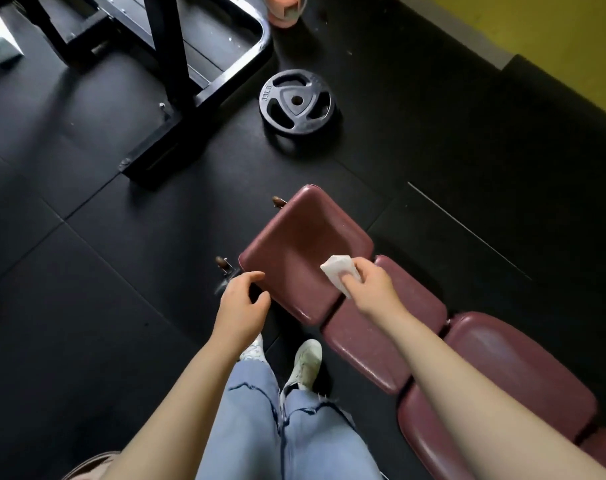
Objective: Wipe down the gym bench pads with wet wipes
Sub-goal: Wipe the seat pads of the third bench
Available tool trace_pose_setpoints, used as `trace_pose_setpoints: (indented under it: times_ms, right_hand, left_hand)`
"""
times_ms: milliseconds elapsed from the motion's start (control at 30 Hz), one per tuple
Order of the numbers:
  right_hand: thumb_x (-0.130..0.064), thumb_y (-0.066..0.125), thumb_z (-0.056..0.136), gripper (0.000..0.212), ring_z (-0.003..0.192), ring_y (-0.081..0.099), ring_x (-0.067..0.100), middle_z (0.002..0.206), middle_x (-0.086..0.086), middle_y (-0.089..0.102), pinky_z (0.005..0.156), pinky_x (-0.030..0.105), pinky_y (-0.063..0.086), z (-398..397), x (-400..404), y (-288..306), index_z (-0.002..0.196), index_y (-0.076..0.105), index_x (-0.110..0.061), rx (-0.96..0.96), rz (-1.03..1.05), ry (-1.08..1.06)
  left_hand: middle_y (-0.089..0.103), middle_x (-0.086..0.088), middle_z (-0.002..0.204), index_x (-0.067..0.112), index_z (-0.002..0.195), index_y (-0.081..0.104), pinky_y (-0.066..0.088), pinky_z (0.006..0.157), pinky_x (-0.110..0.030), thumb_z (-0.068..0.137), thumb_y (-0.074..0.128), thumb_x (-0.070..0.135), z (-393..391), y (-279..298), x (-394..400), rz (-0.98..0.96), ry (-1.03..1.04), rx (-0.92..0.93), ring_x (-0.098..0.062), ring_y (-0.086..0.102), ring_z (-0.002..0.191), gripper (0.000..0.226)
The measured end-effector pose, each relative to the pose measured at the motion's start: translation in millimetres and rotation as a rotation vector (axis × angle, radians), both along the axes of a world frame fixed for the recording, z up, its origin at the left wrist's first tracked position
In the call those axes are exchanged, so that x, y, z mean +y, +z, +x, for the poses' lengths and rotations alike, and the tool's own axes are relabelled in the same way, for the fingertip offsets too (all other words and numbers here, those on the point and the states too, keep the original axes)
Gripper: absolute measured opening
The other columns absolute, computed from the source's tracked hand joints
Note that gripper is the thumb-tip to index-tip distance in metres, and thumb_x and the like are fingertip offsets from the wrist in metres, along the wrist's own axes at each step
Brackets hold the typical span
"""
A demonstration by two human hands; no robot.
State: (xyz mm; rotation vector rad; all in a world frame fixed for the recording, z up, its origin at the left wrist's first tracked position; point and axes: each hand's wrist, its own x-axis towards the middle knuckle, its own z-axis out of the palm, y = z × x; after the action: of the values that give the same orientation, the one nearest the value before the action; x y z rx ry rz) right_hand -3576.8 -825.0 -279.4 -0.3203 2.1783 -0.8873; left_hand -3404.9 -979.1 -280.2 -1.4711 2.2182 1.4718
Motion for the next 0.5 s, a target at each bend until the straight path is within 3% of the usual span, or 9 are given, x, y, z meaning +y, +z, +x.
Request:
trace_pose_setpoints:
  times_ms: [100,167,300,400,500]
  right_hand:
    - [-0.016,0.061,0.087,0.013,0.091,0.061,0.025,0.095,0.007,0.068,0.078,0.035,0.046,-36,-48,-33,0.091,0.072,-0.012,0.181,0.05,0.043]
    - [-0.016,0.059,0.085,0.014,0.094,0.059,0.028,0.097,0.01,0.066,0.076,0.035,0.044,-64,-82,-50,0.092,0.07,-0.013,0.318,0.073,-0.013]
    - [-0.023,0.056,0.093,0.018,0.094,0.058,0.03,0.1,0.012,0.066,0.074,0.031,0.037,-100,-142,-76,0.099,0.063,-0.007,0.398,-0.064,-0.202]
    - [-0.016,0.053,0.095,0.017,0.098,0.056,0.033,0.104,0.015,0.064,0.078,0.034,0.036,-93,-172,-88,0.1,0.061,-0.002,0.41,-0.041,-0.198]
    - [0.0,0.056,0.086,0.014,0.096,0.058,0.04,0.099,0.021,0.064,0.085,0.04,0.039,-49,-173,-90,0.097,0.065,0.002,0.563,-0.126,0.029]
  left_hand:
    - [0.05,0.006,0.131,0.02,0.136,0.051,0.038,0.112,-0.043,0.091,0.057,0.015,-5,-26,-14,-0.032,0.091,0.006,-0.018,0.045,0.131,0.046]
    - [0.045,0.003,0.143,0.022,0.145,0.041,0.033,0.115,-0.042,0.094,0.057,0.02,-8,-41,-22,-0.014,0.138,0.008,-0.018,0.038,0.137,0.054]
    - [0.035,0.01,0.155,0.026,0.155,0.025,0.027,0.112,-0.026,0.1,0.048,0.028,-8,-65,-37,0.128,0.254,0.031,-0.003,0.033,0.137,0.059]
    - [0.045,0.016,0.146,0.033,0.148,0.038,0.028,0.101,-0.02,0.103,0.042,0.034,-6,-72,-49,0.199,0.362,0.068,0.002,0.04,0.128,0.046]
    - [0.064,0.024,0.12,0.045,0.118,0.058,0.037,0.099,-0.024,0.103,0.037,0.042,-7,-71,-59,0.279,0.455,0.111,-0.001,0.055,0.119,0.026]
